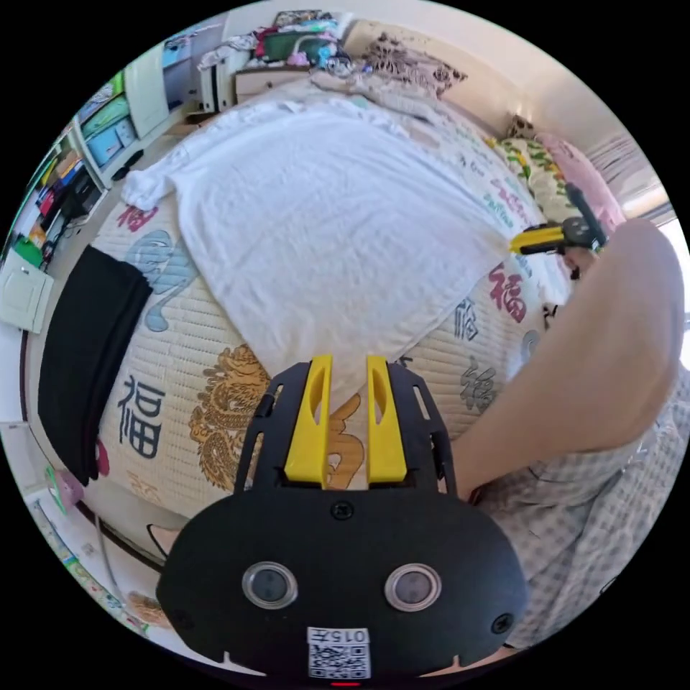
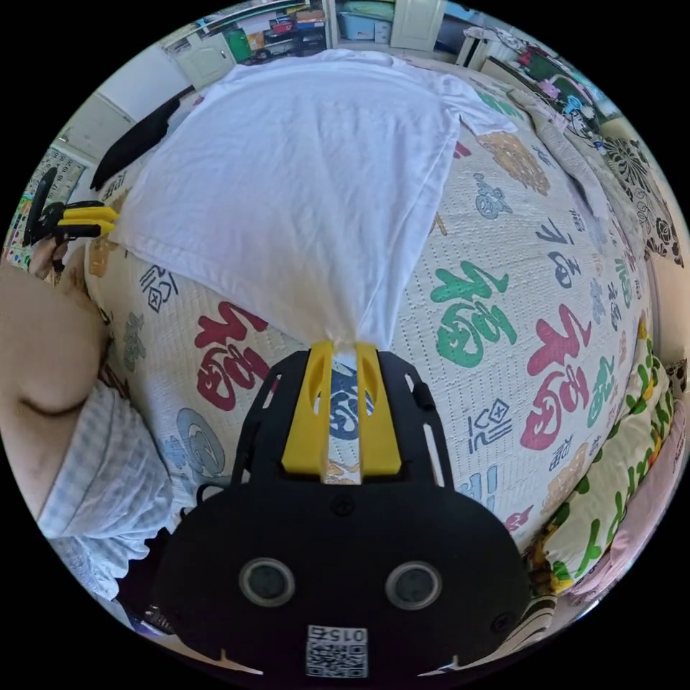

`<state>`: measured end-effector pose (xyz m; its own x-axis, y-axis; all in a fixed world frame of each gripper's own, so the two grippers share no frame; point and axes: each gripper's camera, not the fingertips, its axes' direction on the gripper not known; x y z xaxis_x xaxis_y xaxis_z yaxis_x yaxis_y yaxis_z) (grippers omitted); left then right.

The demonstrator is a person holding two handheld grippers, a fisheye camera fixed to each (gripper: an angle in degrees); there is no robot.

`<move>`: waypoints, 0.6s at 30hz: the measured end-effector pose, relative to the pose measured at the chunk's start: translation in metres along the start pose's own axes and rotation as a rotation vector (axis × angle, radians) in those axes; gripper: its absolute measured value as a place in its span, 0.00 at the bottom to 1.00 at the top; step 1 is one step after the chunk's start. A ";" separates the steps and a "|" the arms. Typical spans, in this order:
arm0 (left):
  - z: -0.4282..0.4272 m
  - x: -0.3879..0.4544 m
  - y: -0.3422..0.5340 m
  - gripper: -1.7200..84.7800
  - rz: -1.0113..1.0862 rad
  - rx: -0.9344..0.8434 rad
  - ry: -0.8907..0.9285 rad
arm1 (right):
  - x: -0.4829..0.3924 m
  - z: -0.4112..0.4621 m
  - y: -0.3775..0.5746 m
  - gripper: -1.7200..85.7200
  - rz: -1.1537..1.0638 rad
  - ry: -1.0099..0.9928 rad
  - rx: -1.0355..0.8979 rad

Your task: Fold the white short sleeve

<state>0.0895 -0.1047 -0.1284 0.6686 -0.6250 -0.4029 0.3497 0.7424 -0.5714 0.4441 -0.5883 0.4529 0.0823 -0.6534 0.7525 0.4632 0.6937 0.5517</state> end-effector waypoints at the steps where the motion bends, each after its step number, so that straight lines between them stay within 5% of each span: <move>1: 0.009 0.002 -0.006 0.05 0.005 -0.041 -0.024 | -0.002 0.001 -0.002 0.06 0.011 -0.018 0.009; 11: -0.027 0.013 0.005 0.01 0.012 0.086 0.009 | -0.013 -0.010 0.007 0.01 0.043 -0.068 0.098; 18: -0.042 0.027 0.016 0.01 0.042 0.092 -0.023 | -0.050 0.001 -0.001 0.01 -0.085 0.029 -0.020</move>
<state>0.0855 -0.1201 -0.1785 0.6985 -0.5880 -0.4080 0.3789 0.7874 -0.4862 0.4383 -0.5557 0.4154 0.0677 -0.7181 0.6926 0.4870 0.6297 0.6053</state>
